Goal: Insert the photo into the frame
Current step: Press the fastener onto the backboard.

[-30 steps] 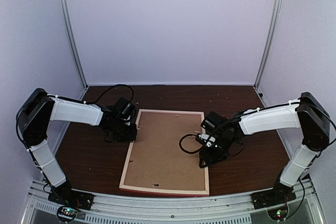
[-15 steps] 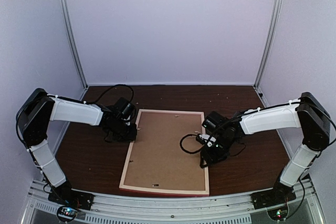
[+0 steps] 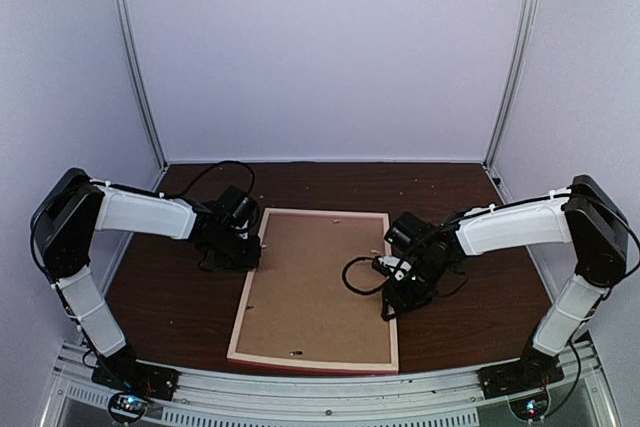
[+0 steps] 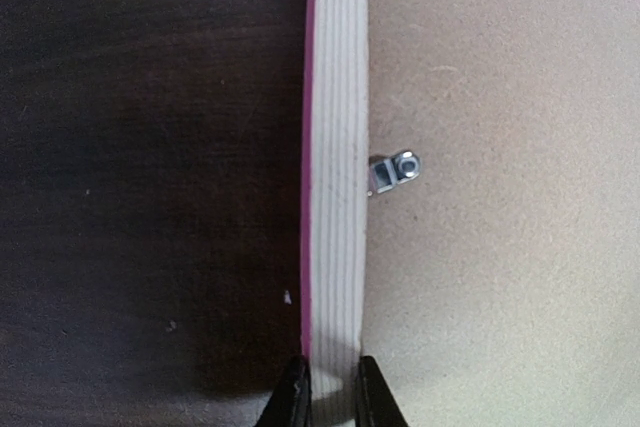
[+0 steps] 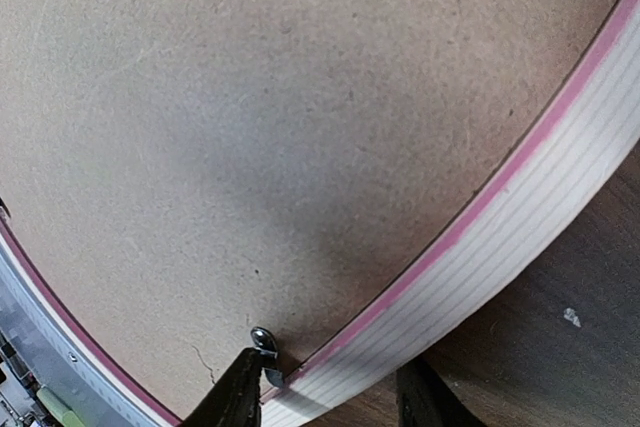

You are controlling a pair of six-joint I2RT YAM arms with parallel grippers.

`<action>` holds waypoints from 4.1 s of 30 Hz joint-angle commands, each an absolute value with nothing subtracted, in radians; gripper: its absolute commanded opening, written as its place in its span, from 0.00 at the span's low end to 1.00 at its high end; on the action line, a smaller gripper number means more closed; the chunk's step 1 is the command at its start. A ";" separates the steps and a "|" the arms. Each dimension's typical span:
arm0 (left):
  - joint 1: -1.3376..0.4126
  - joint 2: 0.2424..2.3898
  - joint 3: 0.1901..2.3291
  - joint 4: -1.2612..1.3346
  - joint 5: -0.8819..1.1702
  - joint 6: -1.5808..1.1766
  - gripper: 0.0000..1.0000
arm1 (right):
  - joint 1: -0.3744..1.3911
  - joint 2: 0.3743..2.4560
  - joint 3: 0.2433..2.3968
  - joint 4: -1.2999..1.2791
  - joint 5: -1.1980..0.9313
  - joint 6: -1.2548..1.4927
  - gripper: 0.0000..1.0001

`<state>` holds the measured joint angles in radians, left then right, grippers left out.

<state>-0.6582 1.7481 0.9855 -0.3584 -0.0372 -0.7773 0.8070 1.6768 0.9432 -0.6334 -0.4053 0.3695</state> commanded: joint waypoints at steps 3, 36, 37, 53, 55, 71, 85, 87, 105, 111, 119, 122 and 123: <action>-0.655 1.785 0.953 -0.343 -0.026 -0.801 0.00 | 0.801 1.723 0.937 -0.662 -0.314 0.340 0.43; -0.655 1.784 0.953 -0.341 -0.021 -0.796 0.00 | 0.779 1.737 0.924 -0.566 -0.417 0.284 0.42; -0.655 1.784 0.951 -0.341 -0.021 -0.796 0.00 | 0.779 1.738 0.925 -0.569 -0.412 0.284 0.42; -0.655 1.784 0.948 -0.341 -0.020 -0.798 0.00 | 0.781 1.767 0.933 -0.604 -0.299 0.251 0.43; -0.656 1.785 0.948 -0.339 -0.021 -0.798 0.00 | 0.782 1.769 0.930 -0.603 -0.287 0.244 0.43; -0.656 1.784 0.947 -0.342 -0.018 -0.798 0.00 | 0.779 1.769 0.912 -0.572 -0.256 0.209 0.37; -0.655 1.786 0.948 -0.338 -0.018 -0.798 0.00 | 0.771 1.731 0.899 -0.509 -0.398 0.223 0.48; -0.655 1.788 0.948 -0.337 -0.018 -0.798 0.00 | 0.771 1.734 0.898 -0.510 -0.404 0.222 0.48; -0.655 1.790 0.954 -0.344 -0.017 -0.795 0.00 | 0.795 1.777 0.912 -0.550 -0.291 0.204 0.52; -0.655 1.790 0.955 -0.346 -0.021 -0.795 0.00 | 0.817 1.783 0.914 -0.558 -0.228 0.204 0.52; -0.655 1.792 0.951 -0.342 -0.020 -0.797 0.00 | 0.820 1.792 0.910 -0.552 -0.213 0.213 0.47; -0.656 1.792 0.951 -0.344 -0.020 -0.796 0.00 | 0.819 1.797 0.908 -0.545 -0.210 0.215 0.45; -0.655 1.792 0.950 -0.343 -0.020 -0.796 0.00 | 0.820 1.799 0.908 -0.545 -0.209 0.215 0.44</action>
<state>-0.6579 1.7481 0.9813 -0.3511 -0.0376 -0.7765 0.8242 1.6974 0.9573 -0.6296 -0.3740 0.2348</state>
